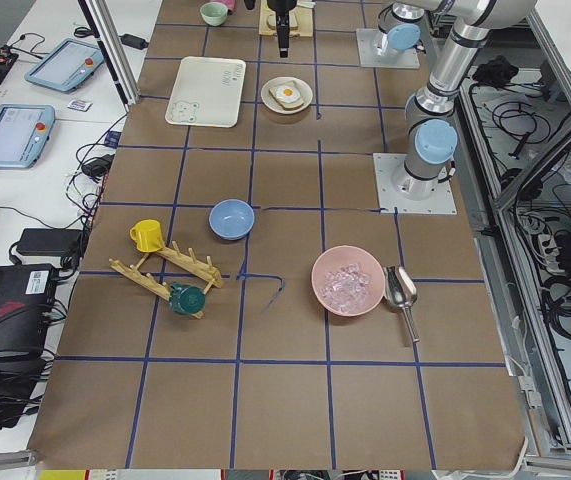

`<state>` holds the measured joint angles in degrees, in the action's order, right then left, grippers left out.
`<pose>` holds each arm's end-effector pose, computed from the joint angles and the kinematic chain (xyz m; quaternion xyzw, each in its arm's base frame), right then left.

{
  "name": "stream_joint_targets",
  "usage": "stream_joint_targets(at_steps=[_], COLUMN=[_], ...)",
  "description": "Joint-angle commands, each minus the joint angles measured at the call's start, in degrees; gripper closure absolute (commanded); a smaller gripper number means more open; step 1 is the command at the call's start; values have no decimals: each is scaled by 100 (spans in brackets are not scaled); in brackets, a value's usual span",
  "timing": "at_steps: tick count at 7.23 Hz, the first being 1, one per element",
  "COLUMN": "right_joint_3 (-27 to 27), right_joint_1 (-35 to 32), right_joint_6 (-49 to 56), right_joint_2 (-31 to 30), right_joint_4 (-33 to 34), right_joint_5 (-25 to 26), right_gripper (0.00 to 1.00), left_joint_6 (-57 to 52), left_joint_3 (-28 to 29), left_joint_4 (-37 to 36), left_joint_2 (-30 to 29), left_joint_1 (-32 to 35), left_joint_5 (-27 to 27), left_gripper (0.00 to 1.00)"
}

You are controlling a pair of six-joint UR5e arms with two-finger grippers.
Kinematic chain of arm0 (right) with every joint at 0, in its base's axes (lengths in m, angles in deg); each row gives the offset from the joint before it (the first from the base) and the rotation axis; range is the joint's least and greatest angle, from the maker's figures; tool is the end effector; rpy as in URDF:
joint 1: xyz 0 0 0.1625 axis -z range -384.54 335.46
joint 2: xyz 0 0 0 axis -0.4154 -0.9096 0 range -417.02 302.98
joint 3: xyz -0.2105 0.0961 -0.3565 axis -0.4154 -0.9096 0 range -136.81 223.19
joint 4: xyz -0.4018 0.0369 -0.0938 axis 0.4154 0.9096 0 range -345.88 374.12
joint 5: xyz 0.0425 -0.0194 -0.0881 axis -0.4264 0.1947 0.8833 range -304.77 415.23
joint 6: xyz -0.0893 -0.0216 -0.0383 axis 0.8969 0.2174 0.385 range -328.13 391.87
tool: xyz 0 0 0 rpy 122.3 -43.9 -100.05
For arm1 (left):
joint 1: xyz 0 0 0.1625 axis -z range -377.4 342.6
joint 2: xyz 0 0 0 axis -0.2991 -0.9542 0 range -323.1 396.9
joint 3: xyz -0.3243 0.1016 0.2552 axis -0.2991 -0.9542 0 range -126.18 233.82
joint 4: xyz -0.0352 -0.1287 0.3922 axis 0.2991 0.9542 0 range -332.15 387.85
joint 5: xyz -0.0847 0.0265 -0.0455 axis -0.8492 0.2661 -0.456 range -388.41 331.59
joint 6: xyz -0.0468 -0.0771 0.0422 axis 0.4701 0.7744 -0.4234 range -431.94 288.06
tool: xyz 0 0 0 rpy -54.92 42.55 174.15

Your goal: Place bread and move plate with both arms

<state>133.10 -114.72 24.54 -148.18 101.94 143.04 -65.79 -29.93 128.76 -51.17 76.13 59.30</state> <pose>0.1387 -0.4811 0.4949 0.0625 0.9978 0.0094 0.0185 -0.1660 -0.4595 0.5390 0.0233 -0.9992 -0.0254 0.0179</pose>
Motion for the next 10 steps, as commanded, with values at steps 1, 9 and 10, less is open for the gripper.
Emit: stream_joint_targets(at_steps=[1, 9, 10], right_joint_3=[0, 158, 167], right_joint_1=[9, 71, 184], right_joint_6=[4, 328, 546], right_joint_2=[2, 274, 405], right_joint_4=[-63, 42, 60], right_joint_5=[8, 331, 690], right_gripper=[0, 0, 0], left_joint_6=[0, 0, 0], left_joint_3=[-1, -1, -1], left_joint_4=[7, -2, 7], left_joint_2=[9, 0, 0], left_joint_1=[8, 8, -1], left_joint_5=[0, 0, 0], left_gripper=[0, 0, 0])
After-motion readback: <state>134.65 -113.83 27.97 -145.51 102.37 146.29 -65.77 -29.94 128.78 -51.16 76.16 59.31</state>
